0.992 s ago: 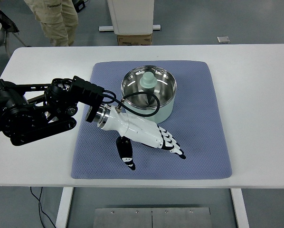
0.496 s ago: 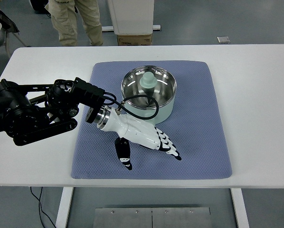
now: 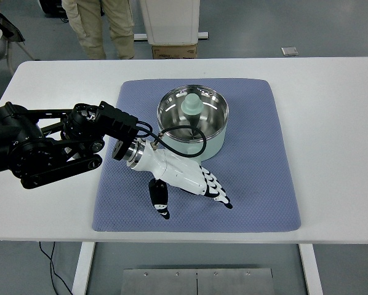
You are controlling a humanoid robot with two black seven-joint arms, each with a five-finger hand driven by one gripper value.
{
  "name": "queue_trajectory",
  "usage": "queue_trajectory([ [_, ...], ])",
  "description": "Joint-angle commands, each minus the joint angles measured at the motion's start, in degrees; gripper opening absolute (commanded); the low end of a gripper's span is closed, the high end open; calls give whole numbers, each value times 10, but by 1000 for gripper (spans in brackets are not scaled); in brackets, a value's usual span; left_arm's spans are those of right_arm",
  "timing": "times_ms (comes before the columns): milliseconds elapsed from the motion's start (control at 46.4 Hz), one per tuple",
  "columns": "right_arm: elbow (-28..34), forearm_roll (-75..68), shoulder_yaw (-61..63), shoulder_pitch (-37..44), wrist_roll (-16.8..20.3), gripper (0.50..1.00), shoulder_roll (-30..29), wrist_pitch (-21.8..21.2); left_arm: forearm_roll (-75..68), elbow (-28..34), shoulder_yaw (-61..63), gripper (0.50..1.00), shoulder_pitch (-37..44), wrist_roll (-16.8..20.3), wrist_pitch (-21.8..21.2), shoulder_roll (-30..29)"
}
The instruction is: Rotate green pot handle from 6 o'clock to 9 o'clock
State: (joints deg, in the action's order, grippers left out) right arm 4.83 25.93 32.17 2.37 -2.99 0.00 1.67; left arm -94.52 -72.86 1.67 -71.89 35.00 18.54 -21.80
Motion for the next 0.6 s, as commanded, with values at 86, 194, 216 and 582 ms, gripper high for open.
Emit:
queue_trajectory([
  [86, 0, 0, 0, 0, 0, 1000, 0, 0, -6, 0, 1, 1000, -5, 0, 0, 1],
  [194, 0, 0, 0, 0, 0, 1000, 0, 0, -16, 0, 1, 1000, -7, 0, 1, -2],
  [216, 0, 0, 0, 0, 0, 1000, 0, 0, -18, 0, 2, 1000, -9, 0, 1, -3],
  [582, 0, 0, 0, 0, 0, 1000, 0, 0, -35, 0, 18, 1000, -20, 0, 1, -6],
])
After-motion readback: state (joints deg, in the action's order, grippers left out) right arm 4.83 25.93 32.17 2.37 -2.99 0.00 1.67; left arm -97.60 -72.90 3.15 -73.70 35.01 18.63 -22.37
